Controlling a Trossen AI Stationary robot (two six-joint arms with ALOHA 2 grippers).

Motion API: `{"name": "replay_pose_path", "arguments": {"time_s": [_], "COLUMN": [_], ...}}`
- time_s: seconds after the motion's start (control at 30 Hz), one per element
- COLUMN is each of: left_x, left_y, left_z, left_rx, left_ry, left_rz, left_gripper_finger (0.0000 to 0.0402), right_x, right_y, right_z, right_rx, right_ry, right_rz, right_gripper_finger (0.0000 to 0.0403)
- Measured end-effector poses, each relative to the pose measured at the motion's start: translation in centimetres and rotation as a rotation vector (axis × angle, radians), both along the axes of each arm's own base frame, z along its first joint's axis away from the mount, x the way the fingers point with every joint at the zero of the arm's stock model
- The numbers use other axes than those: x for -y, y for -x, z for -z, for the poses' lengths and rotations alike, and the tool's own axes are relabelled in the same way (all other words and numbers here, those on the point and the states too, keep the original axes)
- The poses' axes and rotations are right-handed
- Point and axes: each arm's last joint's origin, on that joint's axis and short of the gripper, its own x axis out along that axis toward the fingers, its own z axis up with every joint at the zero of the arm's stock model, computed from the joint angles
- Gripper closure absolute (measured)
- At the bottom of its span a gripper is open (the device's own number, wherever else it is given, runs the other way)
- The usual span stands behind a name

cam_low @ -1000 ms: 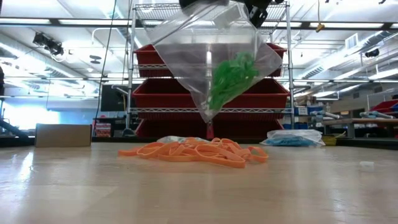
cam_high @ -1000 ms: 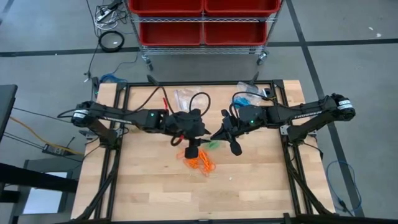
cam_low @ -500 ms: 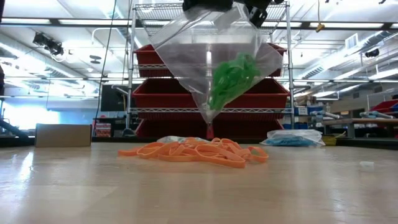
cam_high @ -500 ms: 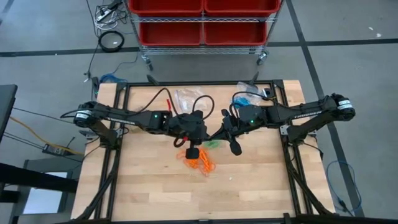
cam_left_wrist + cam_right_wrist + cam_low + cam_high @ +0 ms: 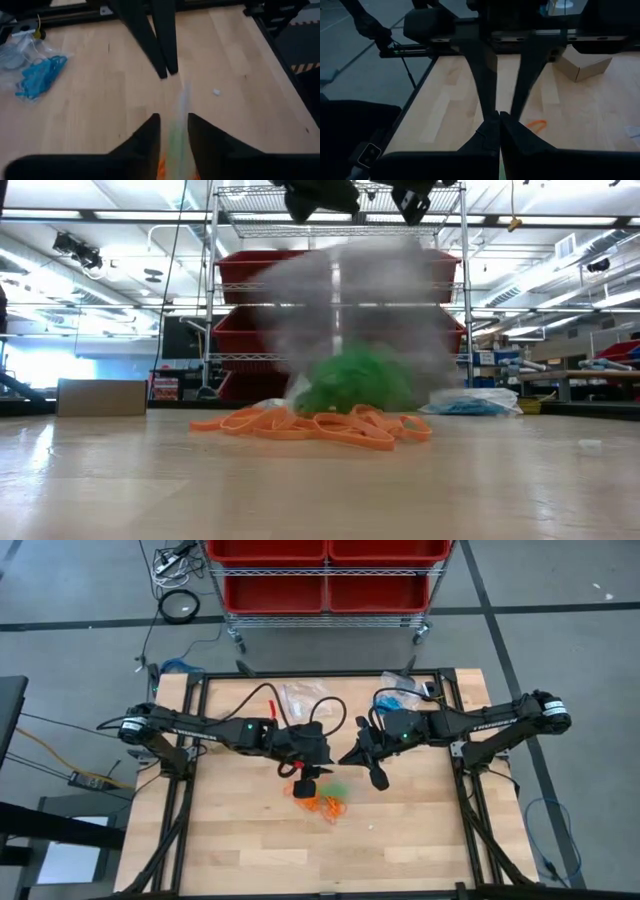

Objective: Sort rubber bands
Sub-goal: Close the transparent zip bag

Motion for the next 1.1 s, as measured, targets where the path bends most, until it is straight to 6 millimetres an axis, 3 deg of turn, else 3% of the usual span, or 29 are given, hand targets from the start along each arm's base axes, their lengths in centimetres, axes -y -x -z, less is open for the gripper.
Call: {"name": "replay_pose_path", "arguments": {"time_s": [0.07,0.2,0.3,0.57,0.7,0.87,1.1], "left_x": [0.0,-0.1,0.0,-0.1,-0.6,-2.1,-5.6], "left_y": [0.1,0.2,0.2,0.5,0.8,0.9,2.0], "left_z": [0.1,0.2,0.2,0.6,2.0,5.8,11.9], "left_rx": [-0.018,-0.03,-0.031,-0.076,-0.116,-0.11,0.07], "left_ry": [-0.006,-0.023,-0.005,-0.037,-0.047,-0.004,0.27], "left_rz": [-0.005,-0.013,-0.003,-0.035,-0.057,-0.141,-0.255], "left_gripper_finger": [0.0289,0.0372,0.0388,0.0318,0.027,0.0227,0.0208], "right_x": [0.0,0.0,0.0,0.2,0.5,1.0,0.8], "right_y": [0.0,0.0,0.0,0.4,1.0,2.2,4.4], "right_z": [0.0,0.0,0.0,0.9,1.8,3.7,9.8], "right_rx": [-0.003,-0.003,-0.003,-0.103,-0.224,-0.436,-0.65], "right_ry": [0.0,0.0,0.0,0.023,-0.015,-0.073,-0.201], "right_rz": [0.0,0.0,0.0,0.047,0.09,0.227,0.385], "right_gripper_finger": [0.0403,0.0403,0.0403,0.0403,0.0403,0.0399,0.0353]}}
